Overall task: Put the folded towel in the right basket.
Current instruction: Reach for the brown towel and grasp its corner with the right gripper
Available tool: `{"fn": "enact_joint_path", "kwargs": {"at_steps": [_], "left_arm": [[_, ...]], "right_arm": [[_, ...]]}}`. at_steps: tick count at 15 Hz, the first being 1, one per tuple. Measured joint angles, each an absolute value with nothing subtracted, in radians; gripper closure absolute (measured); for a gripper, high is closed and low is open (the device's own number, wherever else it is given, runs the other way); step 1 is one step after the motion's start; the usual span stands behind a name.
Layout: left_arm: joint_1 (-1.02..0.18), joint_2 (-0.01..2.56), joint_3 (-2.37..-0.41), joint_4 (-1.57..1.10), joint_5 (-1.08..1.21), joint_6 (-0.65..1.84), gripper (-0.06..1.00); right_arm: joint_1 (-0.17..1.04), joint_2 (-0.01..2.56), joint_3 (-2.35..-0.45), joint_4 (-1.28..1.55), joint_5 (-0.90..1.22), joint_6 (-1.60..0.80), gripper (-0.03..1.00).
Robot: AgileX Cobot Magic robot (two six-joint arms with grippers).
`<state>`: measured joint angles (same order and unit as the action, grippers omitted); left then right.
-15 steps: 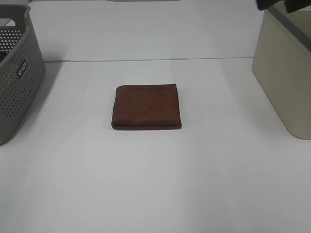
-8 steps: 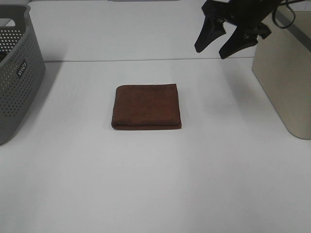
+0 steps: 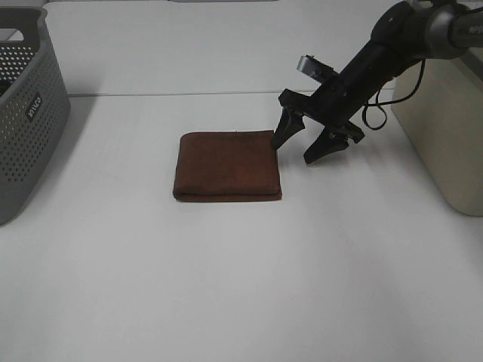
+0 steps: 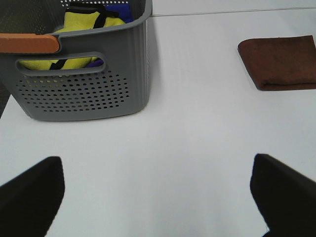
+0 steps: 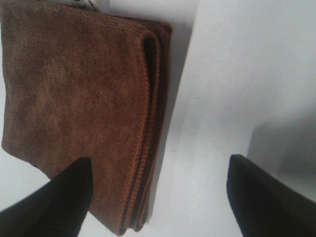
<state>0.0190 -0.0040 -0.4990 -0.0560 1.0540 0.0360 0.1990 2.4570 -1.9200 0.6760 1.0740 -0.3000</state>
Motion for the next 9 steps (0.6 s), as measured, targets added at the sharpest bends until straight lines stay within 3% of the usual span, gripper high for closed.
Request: {"fn": "enact_joint_path", "kwargs": {"at_steps": [6,9], "left_arm": [[0.019,-0.004,-0.499,-0.056,1.054,0.036,-0.03],[0.019,-0.004,-0.499,-0.056,1.054,0.036,-0.03]], "right_arm": [[0.204,2.513,-1.930,0.795,1.060,-0.360,0.26],[0.247,2.520,-1.932,0.797,1.036,-0.373,0.33]]}}
